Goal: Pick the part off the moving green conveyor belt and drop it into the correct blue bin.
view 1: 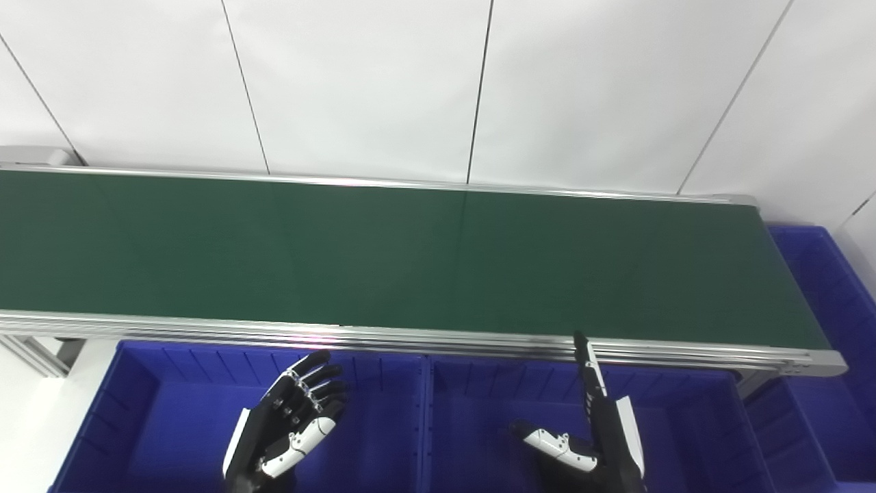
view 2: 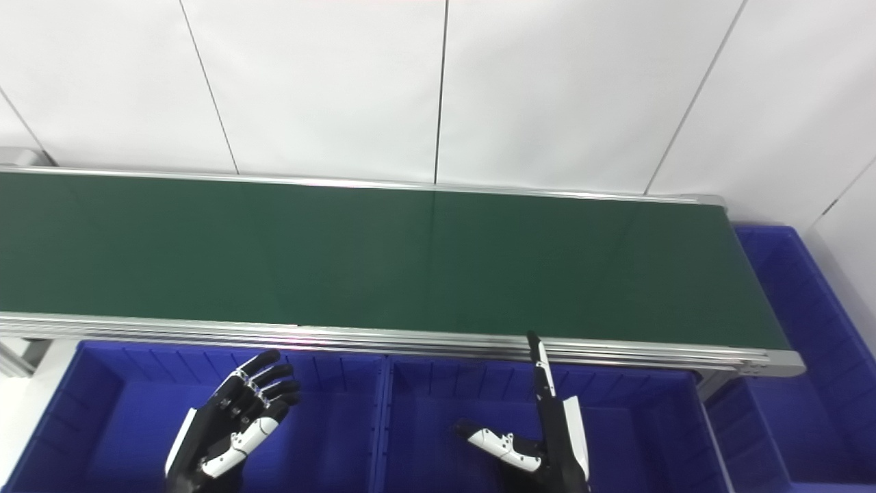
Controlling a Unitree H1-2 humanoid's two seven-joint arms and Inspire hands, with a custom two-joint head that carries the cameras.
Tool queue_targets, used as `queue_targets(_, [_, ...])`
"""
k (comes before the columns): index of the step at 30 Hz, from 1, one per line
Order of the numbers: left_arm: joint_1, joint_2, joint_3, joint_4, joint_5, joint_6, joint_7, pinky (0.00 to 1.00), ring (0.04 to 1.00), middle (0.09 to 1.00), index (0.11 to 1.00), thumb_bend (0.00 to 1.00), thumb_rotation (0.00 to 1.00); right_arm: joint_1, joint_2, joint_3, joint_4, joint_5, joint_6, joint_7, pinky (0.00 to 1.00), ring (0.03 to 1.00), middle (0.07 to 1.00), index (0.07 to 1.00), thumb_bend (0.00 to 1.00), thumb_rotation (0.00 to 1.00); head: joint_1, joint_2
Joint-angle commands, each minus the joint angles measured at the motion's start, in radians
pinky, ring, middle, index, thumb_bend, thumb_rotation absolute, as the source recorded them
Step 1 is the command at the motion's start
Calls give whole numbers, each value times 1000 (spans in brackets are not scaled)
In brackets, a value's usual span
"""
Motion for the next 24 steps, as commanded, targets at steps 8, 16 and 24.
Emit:
queue_targets(8, [-27,10,15,-54,-8,9,-3,681,674,719,766,525,0,30,49,18,-33,-11,-92,-33,706,818,850,817,743,239,-45,61])
queue_targets(16, [-49,20,32,-69,-19,56,-7,683,680,719,757,541,0,57,92,29,-21,-7,-82,-38,645,755,800,798,714,204,-54,83])
queue_targets(24, [-49,19,22,-73,-10,51,-14,680,673,718,758,526,0,53,102,38,-39,1,-43,-15,645,748,796,801,704,166,-37,100])
